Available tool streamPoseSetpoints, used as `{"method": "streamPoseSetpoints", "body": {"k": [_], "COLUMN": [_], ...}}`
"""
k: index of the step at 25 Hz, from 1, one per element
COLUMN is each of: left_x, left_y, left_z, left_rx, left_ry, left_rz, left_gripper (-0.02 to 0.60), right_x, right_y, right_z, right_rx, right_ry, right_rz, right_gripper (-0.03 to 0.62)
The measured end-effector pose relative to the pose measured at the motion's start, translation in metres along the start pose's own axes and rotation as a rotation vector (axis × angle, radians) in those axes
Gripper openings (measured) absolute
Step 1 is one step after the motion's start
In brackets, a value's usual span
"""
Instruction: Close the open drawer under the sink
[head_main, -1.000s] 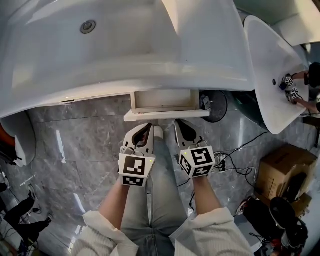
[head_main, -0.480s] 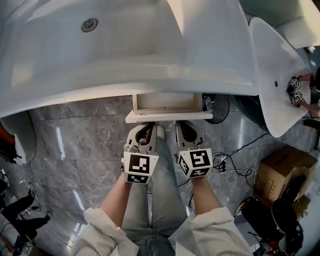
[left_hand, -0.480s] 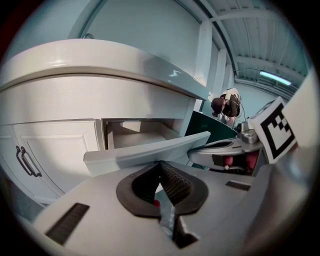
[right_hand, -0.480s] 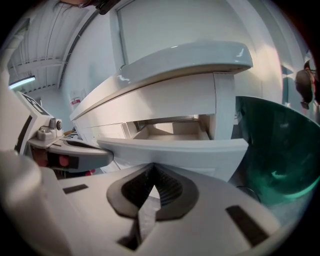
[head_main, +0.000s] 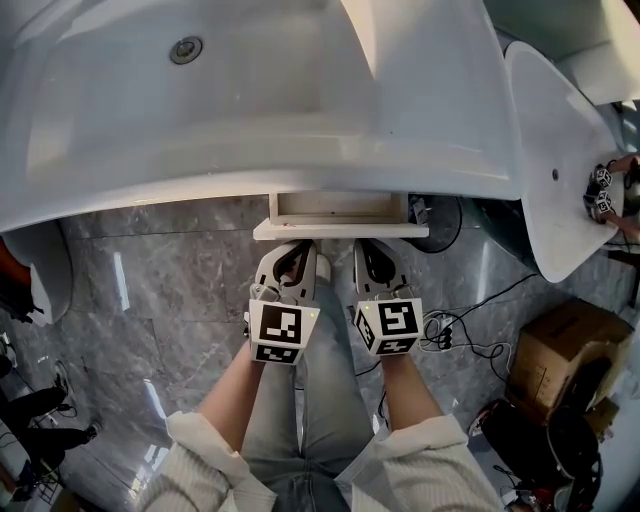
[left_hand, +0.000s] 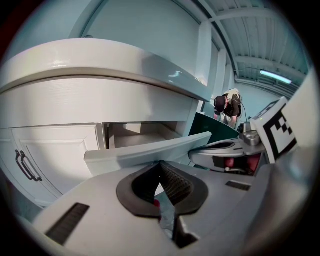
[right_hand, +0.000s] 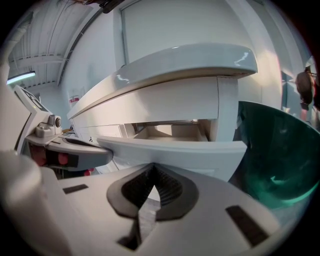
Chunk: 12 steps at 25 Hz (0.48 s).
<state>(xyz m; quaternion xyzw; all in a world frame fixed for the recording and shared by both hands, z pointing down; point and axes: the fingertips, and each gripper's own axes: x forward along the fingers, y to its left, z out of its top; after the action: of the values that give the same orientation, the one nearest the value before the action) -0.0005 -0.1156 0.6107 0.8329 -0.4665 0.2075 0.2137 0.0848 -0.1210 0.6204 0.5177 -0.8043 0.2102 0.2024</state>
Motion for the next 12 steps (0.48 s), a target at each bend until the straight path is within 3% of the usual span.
{"method": "streamPoseSetpoints", "body": {"k": [12], "left_x": [0.016], "left_y": [0.013], "left_z": [0.015], "left_rx": [0.037], "left_ry": [-0.017], "left_rz": [0.009], "left_gripper": [0.015], "right_x": [0.018], "right_y": [-0.008], "right_z": [0.016], "right_rx": [-0.029], "right_ry": [-0.021], "right_rz": [0.004], "right_gripper": [0.009]}}
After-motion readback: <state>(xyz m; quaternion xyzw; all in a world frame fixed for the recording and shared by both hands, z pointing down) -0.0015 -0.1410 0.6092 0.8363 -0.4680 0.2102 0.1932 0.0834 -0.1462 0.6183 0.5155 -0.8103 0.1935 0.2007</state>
